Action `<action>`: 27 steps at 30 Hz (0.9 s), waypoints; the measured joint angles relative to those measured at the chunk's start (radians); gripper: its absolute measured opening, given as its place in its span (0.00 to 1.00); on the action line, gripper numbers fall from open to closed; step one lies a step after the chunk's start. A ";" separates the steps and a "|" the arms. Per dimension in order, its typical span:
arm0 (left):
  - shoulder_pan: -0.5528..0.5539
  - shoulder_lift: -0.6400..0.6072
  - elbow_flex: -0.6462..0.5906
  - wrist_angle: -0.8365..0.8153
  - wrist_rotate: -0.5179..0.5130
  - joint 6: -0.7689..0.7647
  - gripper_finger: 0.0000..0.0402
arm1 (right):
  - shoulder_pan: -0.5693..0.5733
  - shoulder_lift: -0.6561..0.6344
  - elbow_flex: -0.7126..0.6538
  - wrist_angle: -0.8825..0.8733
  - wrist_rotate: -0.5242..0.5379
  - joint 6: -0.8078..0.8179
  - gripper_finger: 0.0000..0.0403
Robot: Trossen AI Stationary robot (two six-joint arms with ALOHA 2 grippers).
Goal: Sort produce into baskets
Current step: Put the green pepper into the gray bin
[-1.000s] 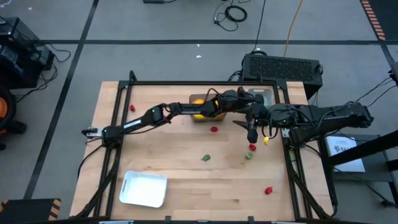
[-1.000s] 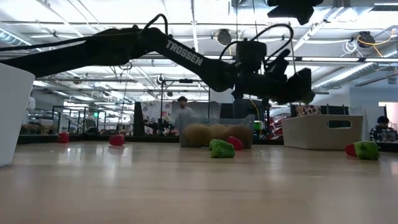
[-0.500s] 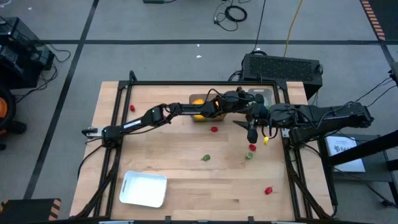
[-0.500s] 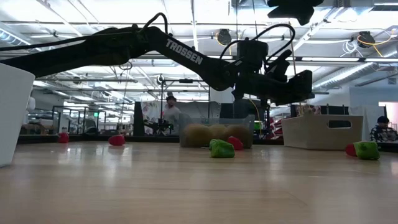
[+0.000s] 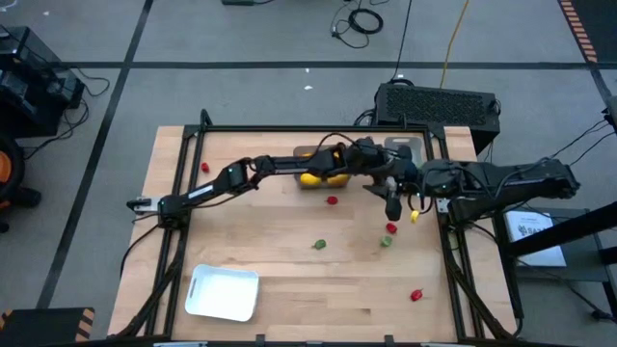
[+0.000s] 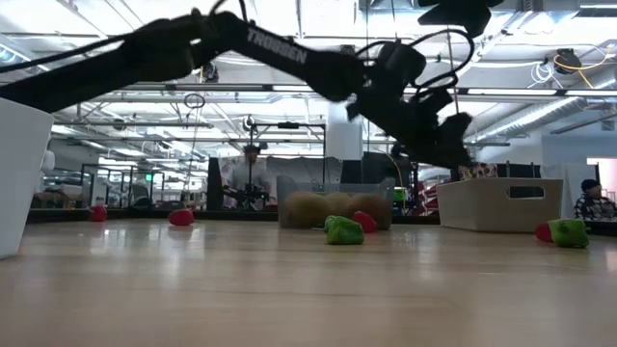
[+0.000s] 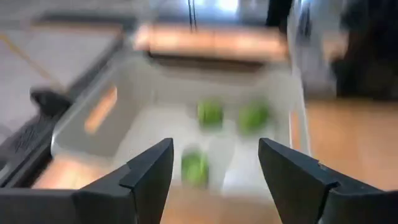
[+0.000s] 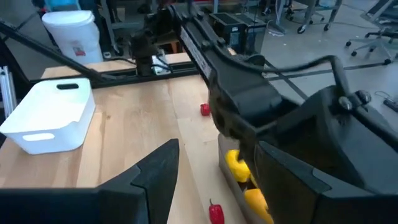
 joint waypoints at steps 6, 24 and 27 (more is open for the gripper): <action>-0.016 -0.091 0.000 -0.445 -0.036 0.099 0.61 | -0.011 -0.028 0.000 0.005 -0.006 -0.006 0.50; -0.029 -0.451 -0.001 -1.260 -0.398 0.058 0.61 | -0.008 0.029 0.000 -0.002 -0.156 0.105 0.50; -0.030 -0.522 -0.013 -1.322 -0.407 0.017 0.61 | 0.009 0.053 0.000 -0.008 -0.202 0.129 0.50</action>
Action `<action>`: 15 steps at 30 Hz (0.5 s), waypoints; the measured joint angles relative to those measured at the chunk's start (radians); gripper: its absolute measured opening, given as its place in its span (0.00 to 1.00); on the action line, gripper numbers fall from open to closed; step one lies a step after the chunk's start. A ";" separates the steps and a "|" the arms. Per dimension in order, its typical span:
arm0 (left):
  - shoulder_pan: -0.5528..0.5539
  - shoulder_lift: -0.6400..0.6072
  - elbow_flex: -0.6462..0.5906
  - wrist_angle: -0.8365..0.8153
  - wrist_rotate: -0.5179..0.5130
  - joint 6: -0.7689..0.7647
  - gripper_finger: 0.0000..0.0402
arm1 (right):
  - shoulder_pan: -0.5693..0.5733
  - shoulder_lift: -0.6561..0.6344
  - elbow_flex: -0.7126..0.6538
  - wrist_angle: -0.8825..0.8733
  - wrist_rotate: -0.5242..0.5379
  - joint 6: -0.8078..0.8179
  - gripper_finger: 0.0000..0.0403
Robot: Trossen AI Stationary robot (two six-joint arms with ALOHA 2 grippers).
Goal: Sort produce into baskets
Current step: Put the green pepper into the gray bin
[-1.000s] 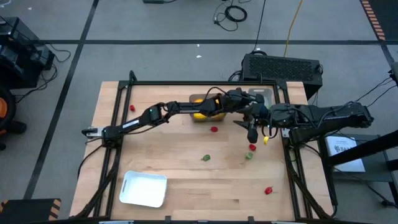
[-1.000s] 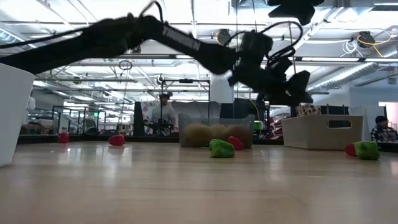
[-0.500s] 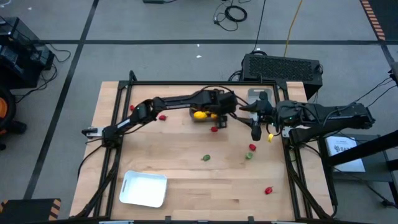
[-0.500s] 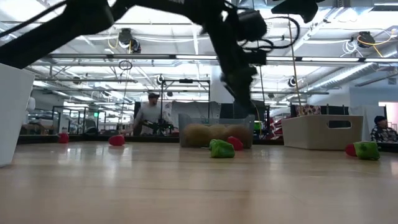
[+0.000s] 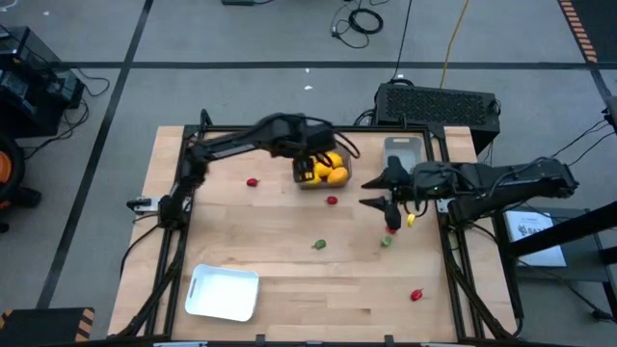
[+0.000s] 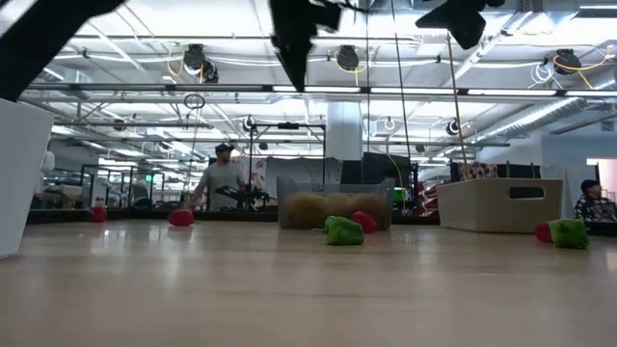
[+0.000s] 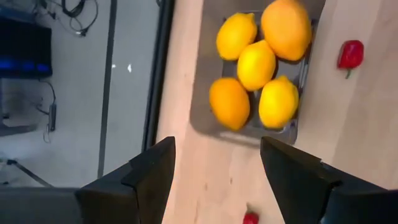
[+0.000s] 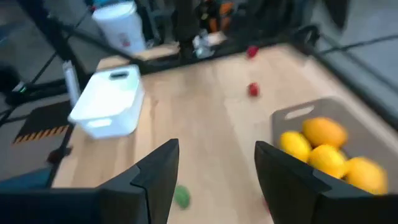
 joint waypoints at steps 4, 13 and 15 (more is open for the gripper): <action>-0.015 -0.127 -0.092 -0.015 -0.001 -0.039 0.61 | 0.044 0.057 0.000 -0.043 -0.007 0.074 0.50; -0.085 -0.545 -0.655 0.332 0.001 -0.100 0.61 | 0.148 0.230 0.000 -0.213 -0.077 0.220 0.50; -0.108 -0.636 -0.817 0.482 0.032 -0.098 0.61 | 0.158 0.272 0.000 -0.213 -0.078 0.220 0.50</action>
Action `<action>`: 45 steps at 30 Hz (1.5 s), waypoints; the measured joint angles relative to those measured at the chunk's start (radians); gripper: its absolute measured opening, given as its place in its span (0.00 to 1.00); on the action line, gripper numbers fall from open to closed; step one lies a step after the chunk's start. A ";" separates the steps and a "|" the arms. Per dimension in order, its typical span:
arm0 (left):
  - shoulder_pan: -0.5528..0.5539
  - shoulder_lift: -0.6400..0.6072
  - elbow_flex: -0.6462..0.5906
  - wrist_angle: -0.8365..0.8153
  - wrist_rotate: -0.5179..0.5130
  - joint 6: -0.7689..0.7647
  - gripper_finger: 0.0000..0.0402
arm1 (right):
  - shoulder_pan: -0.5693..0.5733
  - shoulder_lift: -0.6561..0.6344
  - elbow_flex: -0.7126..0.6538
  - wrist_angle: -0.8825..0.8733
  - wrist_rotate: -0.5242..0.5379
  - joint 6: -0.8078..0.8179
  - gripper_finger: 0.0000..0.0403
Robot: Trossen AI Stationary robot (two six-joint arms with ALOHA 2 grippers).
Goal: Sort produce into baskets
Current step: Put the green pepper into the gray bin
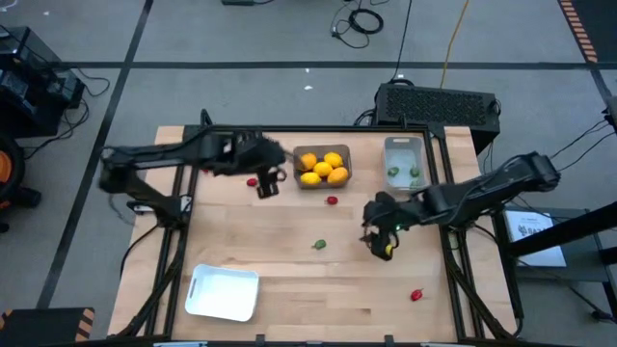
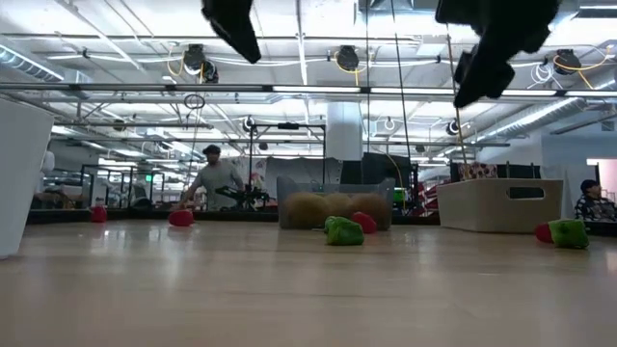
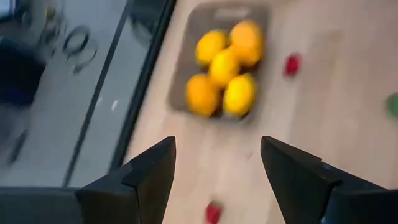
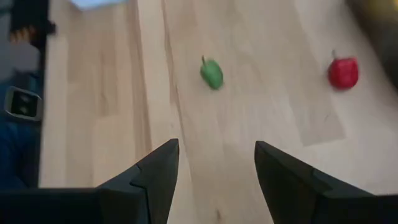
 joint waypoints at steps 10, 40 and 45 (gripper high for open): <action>-0.082 -0.260 -0.628 0.817 0.207 0.073 0.61 | 0.007 0.127 0.000 -0.265 -0.156 -0.091 0.50; -0.011 -0.247 -0.874 1.227 0.209 0.149 0.61 | 0.012 0.468 0.000 -0.326 -0.123 -0.666 0.50; -0.011 -0.247 -0.874 1.227 0.210 0.148 0.61 | 0.012 0.510 0.005 -0.331 -0.115 -0.663 0.50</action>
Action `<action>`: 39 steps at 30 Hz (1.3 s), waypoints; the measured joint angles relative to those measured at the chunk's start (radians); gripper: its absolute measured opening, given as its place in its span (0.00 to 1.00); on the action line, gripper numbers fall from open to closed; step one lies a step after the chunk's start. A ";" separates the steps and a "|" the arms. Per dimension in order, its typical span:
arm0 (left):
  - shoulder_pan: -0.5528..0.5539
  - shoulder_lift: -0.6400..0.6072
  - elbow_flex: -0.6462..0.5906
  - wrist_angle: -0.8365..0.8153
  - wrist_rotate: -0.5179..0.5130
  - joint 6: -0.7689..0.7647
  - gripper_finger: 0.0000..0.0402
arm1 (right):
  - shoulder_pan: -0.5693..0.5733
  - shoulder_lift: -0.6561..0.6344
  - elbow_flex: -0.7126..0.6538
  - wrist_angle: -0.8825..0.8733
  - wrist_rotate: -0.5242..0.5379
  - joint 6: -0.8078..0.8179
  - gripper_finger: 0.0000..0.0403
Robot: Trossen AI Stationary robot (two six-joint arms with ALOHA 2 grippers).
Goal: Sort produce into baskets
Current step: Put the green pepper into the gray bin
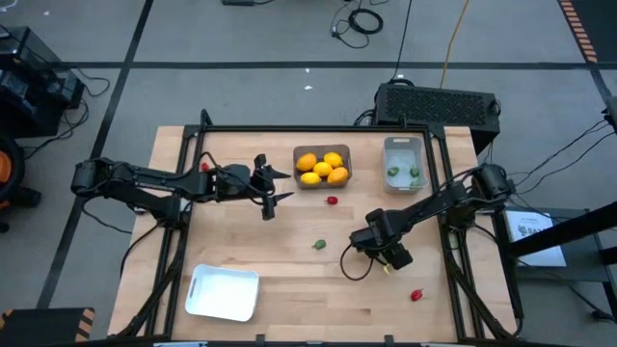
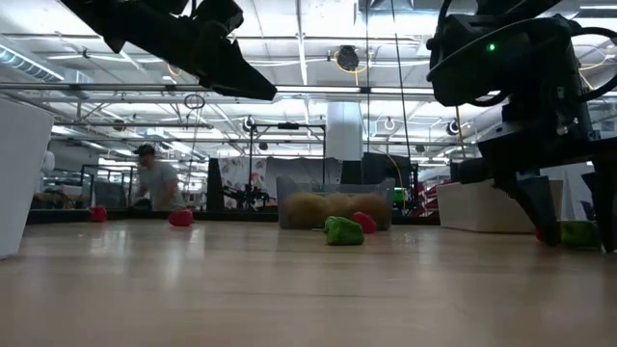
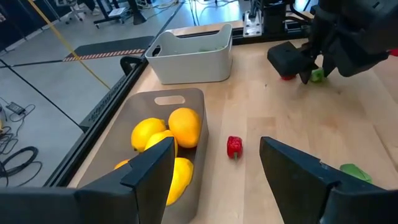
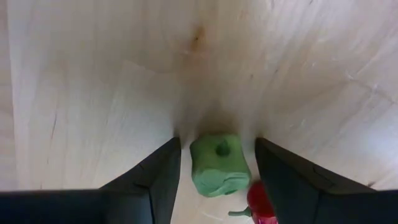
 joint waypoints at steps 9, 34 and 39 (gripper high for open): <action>0.000 0.000 0.000 0.000 0.000 0.000 0.61 | -0.001 -0.021 0.006 -0.007 -0.001 0.003 0.40; 0.000 0.000 0.000 -0.004 0.000 0.000 0.61 | -0.096 -0.081 0.358 -0.437 0.167 -0.085 0.19; 0.000 0.000 0.000 -0.008 0.000 0.000 0.61 | -0.204 -0.151 0.337 -0.460 0.284 -0.161 0.19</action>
